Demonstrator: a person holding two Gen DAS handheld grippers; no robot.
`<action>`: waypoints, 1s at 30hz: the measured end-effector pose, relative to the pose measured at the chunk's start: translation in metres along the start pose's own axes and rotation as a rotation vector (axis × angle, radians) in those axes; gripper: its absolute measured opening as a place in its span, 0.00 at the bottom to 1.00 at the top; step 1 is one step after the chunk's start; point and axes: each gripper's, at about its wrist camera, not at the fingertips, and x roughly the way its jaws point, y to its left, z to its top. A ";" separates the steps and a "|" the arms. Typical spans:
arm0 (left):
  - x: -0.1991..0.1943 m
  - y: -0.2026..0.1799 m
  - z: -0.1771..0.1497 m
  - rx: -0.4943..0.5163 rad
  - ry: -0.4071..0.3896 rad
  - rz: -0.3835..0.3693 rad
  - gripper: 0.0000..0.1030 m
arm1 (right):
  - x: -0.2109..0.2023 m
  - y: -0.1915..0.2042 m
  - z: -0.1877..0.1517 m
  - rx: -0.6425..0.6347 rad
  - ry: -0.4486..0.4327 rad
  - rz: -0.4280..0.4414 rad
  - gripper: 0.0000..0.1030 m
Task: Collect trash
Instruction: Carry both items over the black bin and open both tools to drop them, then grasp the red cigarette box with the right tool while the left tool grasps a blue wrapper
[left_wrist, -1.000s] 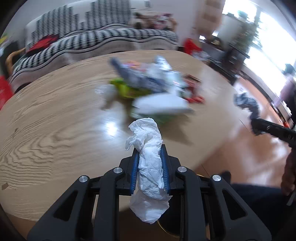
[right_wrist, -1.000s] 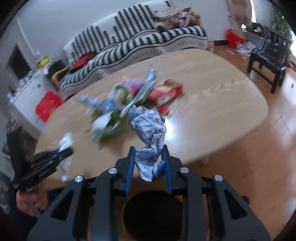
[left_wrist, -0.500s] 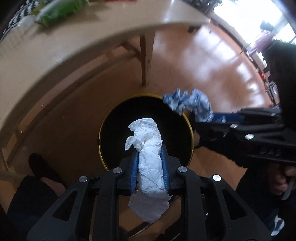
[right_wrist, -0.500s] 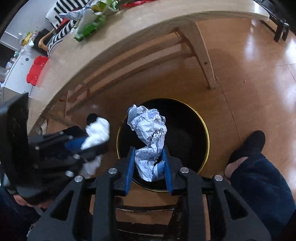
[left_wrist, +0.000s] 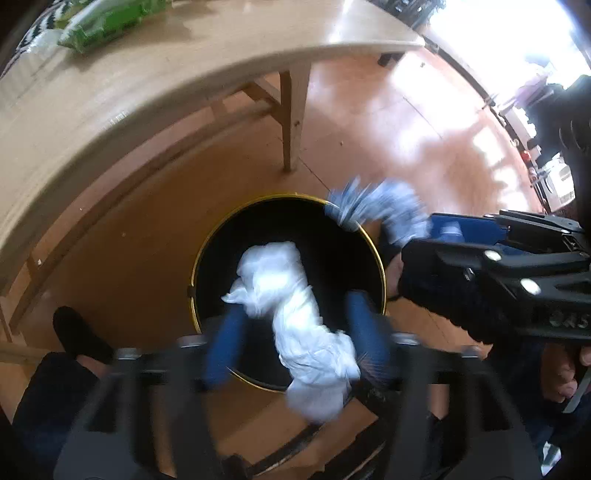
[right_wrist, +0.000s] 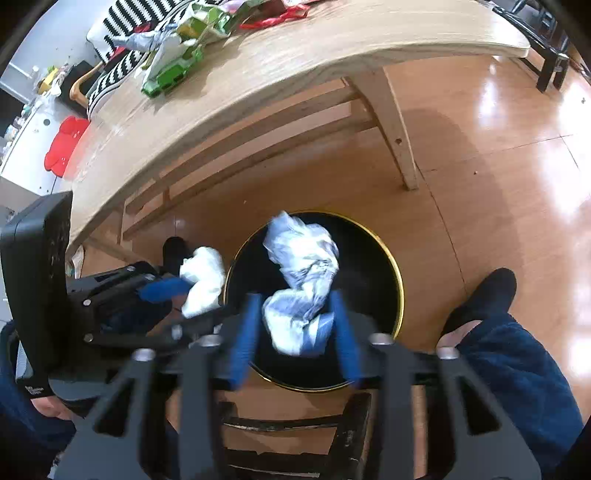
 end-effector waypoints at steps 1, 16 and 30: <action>-0.003 -0.001 0.000 0.002 -0.011 0.004 0.69 | -0.002 0.001 0.002 -0.001 -0.005 -0.001 0.60; -0.101 0.011 0.025 -0.012 -0.296 0.065 0.83 | -0.066 0.009 0.040 -0.024 -0.257 0.001 0.76; -0.176 0.145 0.157 -0.384 -0.538 0.233 0.92 | -0.070 0.001 0.231 0.154 -0.373 0.046 0.81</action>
